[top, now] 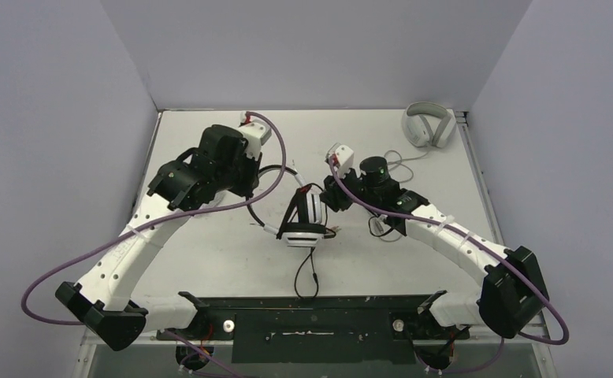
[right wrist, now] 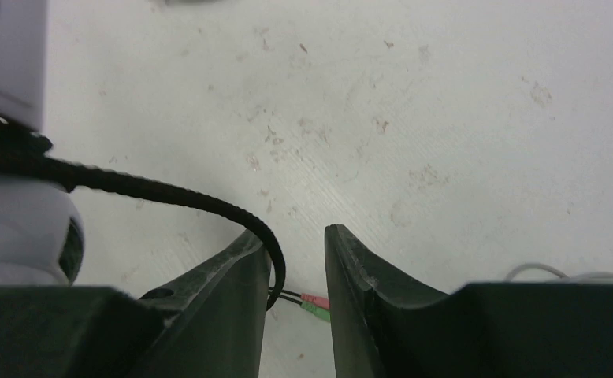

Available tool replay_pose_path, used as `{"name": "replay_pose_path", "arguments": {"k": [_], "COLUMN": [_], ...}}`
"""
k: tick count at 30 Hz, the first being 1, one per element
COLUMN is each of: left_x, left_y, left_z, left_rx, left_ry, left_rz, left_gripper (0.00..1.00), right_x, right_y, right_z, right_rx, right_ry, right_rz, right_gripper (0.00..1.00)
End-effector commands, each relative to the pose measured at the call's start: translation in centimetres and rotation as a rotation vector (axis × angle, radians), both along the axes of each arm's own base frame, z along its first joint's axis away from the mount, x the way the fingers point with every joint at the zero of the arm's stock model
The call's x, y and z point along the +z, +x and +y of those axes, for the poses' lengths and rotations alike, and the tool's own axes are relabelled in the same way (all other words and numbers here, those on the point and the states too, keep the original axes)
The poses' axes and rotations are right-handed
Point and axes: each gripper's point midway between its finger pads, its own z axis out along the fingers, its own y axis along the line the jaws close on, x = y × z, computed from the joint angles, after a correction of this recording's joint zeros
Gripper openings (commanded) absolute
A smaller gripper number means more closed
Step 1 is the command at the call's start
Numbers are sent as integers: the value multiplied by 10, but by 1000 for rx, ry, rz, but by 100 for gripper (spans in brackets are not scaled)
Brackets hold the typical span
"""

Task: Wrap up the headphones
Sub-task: Wrap the headphones cable around the headphones.

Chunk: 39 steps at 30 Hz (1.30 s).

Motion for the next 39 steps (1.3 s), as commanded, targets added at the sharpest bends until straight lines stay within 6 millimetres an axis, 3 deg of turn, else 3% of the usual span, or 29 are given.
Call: {"name": "replay_pose_path", "arguments": {"k": [1,7,10,19,27,39], "left_x": [65,90,105,155,200,243], "left_y": [-3,-6,-8,-8,-6,4], "left_z": [-18,-28,-34,-47,-60,-60], "left_rx": [1,7,2,15,4,32], "left_ry": [-248,-358,-426,-643,-836,-1011], "left_rz": [-43,-32,-35,-31,-46,-78], "left_gripper": [0,0,0,0,0,0], "right_x": [50,70,69,57,49,38], "right_y": [8,2,4,1,-14,-34], "right_z": [8,-3,-4,2,11,39], "right_rx": [10,8,12,50,107,198], "right_ry": [228,447,475,528,591,632], "right_rz": [-141,-199,-197,-180,-170,-157], "right_gripper": [32,45,47,48,45,40]}}
